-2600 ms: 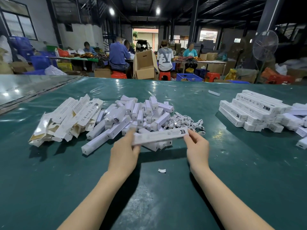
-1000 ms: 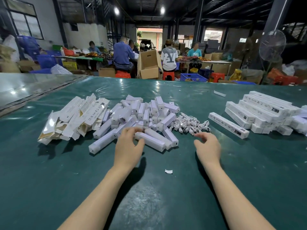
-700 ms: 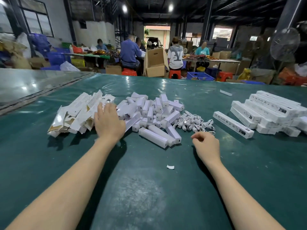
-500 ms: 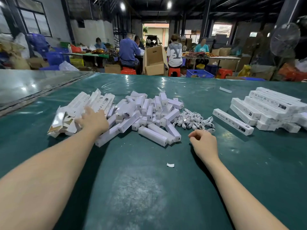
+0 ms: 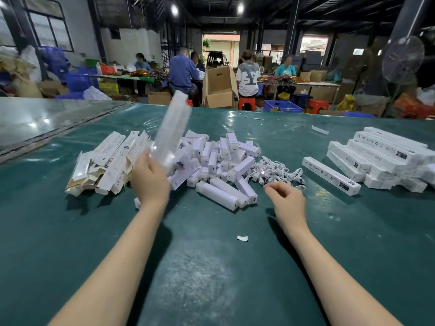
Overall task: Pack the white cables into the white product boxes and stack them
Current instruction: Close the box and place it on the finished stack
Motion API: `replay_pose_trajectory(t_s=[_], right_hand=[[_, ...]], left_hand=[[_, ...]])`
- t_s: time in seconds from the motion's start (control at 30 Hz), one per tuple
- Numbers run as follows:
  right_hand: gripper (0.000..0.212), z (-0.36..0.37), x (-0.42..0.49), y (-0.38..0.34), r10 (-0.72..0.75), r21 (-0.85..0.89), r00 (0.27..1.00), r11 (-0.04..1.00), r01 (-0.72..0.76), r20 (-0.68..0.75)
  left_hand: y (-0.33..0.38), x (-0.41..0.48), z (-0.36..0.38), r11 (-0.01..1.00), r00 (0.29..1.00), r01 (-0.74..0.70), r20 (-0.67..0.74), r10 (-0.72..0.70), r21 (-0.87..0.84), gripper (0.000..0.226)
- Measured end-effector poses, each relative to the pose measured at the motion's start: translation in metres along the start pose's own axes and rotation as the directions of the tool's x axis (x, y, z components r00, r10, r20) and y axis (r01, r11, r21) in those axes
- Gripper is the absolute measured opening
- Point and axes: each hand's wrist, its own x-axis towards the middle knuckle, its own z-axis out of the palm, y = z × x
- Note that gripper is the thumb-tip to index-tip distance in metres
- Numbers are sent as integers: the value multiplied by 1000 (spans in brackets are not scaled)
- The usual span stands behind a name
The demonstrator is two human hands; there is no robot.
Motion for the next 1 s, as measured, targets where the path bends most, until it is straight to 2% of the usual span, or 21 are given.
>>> replay_pose_trajectory(t_s=[0.03, 0.07, 0.1, 0.13, 0.17, 0.2, 0.23, 0.27, 0.33, 0.4, 0.47, 0.5, 0.57, 0.6, 0.67, 0.77, 0.8, 0.87, 0.93, 1.0], right_hand=[[13, 1, -1, -4, 45, 172, 996, 983, -59, 80], [13, 2, -3, -9, 89, 369, 974, 915, -163, 210], [19, 2, -6, -12, 98, 535, 921, 789, -302, 376], [31, 2, -9, -15, 66, 624, 848, 648, -437, 526], [48, 1, -11, -16, 22, 633, 775, 563, -531, 631], [63, -2, -12, -16, -28, 620, 723, 538, -571, 690], [69, -4, -11, -13, -57, 611, 699, 540, -579, 713], [67, -6, -11, -11, -58, 610, 700, 546, -575, 712], [60, -9, -11, -10, -4, 624, 732, 527, -577, 681], [61, -7, -10, -9, 66, 637, 767, 515, -574, 638], [60, -4, -12, -10, 122, 656, 811, 524, -543, 573], [53, -3, -11, -9, 152, 667, 826, 518, -535, 543], [19, -4, -10, -8, 213, 679, 836, 500, -538, 505], [10, -6, -10, -8, 232, 679, 833, 490, -546, 502], [16, -8, -9, -6, 215, 680, 828, 484, -551, 518], [13, -8, -10, -6, 127, 670, 811, 500, -549, 571], [30, -8, -10, -5, 94, 660, 793, 501, -560, 602], [56, -9, -10, -4, 61, 643, 765, 500, -579, 641], [61, -9, -10, -4, 40, 644, 753, 489, -588, 657], [61, -9, -10, -6, 34, 648, 745, 469, -600, 666]], left_hand=[[5, -17, 3, 980, 986, 103, 149, -78, -170, 26], [11, -33, 5, 919, 923, 260, 355, -147, -295, 24], [15, -48, 7, 850, 816, 412, 548, -185, -327, 22], [18, -60, 8, 809, 702, 506, 687, -186, -298, 22], [20, -69, 9, 810, 614, 530, 772, -163, -250, 22], [20, -76, 10, 840, 561, 500, 818, -126, -212, 22], [20, -81, 11, 871, 535, 452, 840, -90, -194, 22], [18, -85, 12, 889, 532, 418, 843, -72, -188, 20], [16, -85, 13, 879, 574, 439, 810, -115, -186, 13], [17, -82, 14, 806, 591, 553, 782, -200, -212, 7], [18, -77, 13, 690, 553, 672, 803, -222, -271, 7], [18, -75, 12, 641, 530, 710, 821, -211, -293, 9], [19, -73, 11, 569, 501, 755, 846, -181, -325, 9], [19, -73, 11, 549, 500, 763, 849, -169, -341, 9], [21, -75, 12, 539, 524, 758, 835, -168, -367, 10], [21, -78, 14, 522, 564, 755, 799, -207, -397, 8], [20, -78, 14, 526, 580, 745, 787, -209, -410, 9], [19, -80, 15, 596, 643, 679, 739, -201, -429, 12], [19, -83, 16, 670, 713, 597, 675, -190, -442, 13], [20, -85, 16, 687, 747, 564, 637, -189, -458, 16]])
